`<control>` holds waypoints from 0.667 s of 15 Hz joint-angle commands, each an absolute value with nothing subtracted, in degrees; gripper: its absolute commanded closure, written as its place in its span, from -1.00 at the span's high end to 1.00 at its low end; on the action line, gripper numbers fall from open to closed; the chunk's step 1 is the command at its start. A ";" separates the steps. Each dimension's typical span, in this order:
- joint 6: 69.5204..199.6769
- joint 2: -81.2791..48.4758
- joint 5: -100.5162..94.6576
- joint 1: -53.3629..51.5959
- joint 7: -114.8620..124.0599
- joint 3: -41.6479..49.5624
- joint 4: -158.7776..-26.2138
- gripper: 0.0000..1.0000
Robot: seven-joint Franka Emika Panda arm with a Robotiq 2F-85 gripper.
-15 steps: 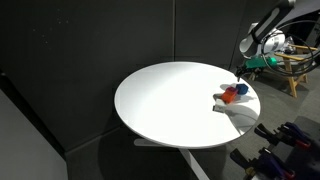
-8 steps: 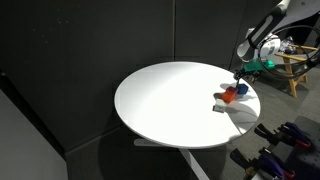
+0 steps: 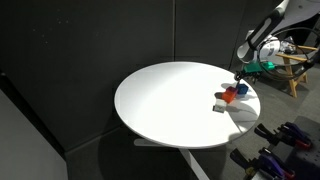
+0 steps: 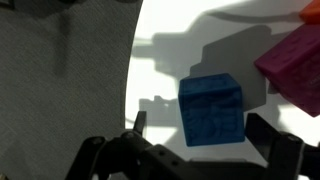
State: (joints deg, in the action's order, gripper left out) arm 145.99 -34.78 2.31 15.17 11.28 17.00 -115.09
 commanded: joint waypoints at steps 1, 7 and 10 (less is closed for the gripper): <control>145.85 -35.78 3.29 16.24 10.71 16.27 -113.45 1.00; 146.06 -36.36 3.16 16.13 10.75 16.31 -113.15 1.00; 146.05 -36.37 3.17 16.09 10.80 16.29 -113.07 1.00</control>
State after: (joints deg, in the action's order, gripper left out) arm 146.12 -35.52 2.31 15.19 11.28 16.97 -114.44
